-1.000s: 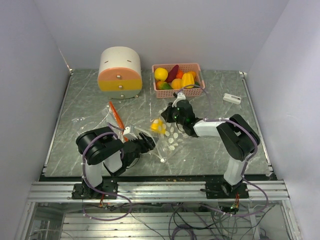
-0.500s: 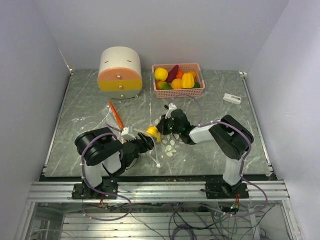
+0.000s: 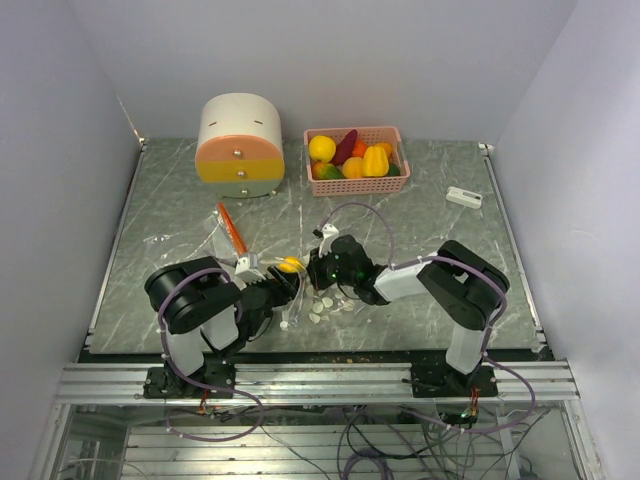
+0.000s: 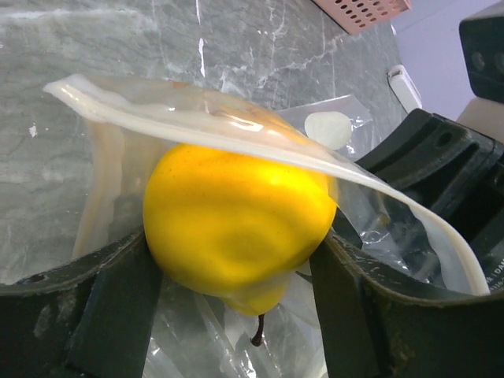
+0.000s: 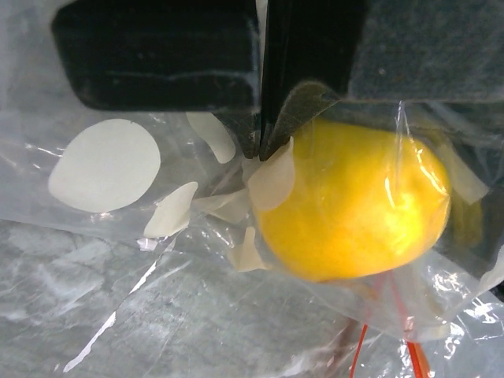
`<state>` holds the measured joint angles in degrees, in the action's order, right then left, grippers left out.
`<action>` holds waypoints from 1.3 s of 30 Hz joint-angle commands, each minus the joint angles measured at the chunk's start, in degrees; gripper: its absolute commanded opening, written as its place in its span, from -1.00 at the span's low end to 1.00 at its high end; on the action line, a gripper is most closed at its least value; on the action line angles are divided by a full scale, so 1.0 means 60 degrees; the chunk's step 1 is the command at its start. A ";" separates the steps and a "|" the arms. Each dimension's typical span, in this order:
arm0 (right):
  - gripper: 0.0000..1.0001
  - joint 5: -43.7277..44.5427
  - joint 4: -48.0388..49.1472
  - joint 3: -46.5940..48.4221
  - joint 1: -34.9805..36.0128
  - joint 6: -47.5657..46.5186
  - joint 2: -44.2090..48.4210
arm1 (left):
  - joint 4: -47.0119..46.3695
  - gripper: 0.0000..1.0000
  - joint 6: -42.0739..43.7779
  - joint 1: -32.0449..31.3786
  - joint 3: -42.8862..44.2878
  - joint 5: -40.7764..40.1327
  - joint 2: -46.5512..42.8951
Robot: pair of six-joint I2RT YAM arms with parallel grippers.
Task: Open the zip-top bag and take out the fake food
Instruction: Pick up the fake fruit from the zipper food storage bag.
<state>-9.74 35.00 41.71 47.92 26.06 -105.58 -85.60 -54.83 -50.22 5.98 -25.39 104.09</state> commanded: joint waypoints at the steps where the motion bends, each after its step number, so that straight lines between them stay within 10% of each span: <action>1: -1.00 -0.0147 0.0262 -0.0165 0.0158 -0.0063 0.0505 | -0.2182 0.37 0.0150 0.0051 -0.0331 -0.0006 0.0196; 13: -1.00 0.1206 -0.1057 0.0154 -0.0786 0.0385 0.0641 | -0.0961 0.00 0.0082 0.0056 -0.1223 0.0772 -0.2517; 20: -1.00 0.1323 -0.1125 0.0110 -0.1043 0.0355 0.0503 | 1.1203 0.11 0.1284 0.0044 0.1213 0.0146 -0.9167; 26: -1.00 0.1250 -0.1110 0.0198 -0.1153 0.0351 0.0513 | 1.6424 0.09 0.2401 0.0073 0.3066 -0.1080 -1.1787; 33: -1.00 0.0742 -0.0708 0.0030 -0.1153 0.0431 0.1254 | 1.5624 0.08 0.2871 0.0065 0.3088 0.0010 -1.2228; 39: -0.33 0.0765 0.0204 -0.0769 -0.1195 0.0709 0.2886 | 1.4028 0.05 0.3689 0.0064 0.2534 0.0853 -1.1902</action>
<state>-5.13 29.89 40.14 41.12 28.95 -95.15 4.69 -37.85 -50.06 22.70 -24.62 31.83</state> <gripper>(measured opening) 0.216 0.749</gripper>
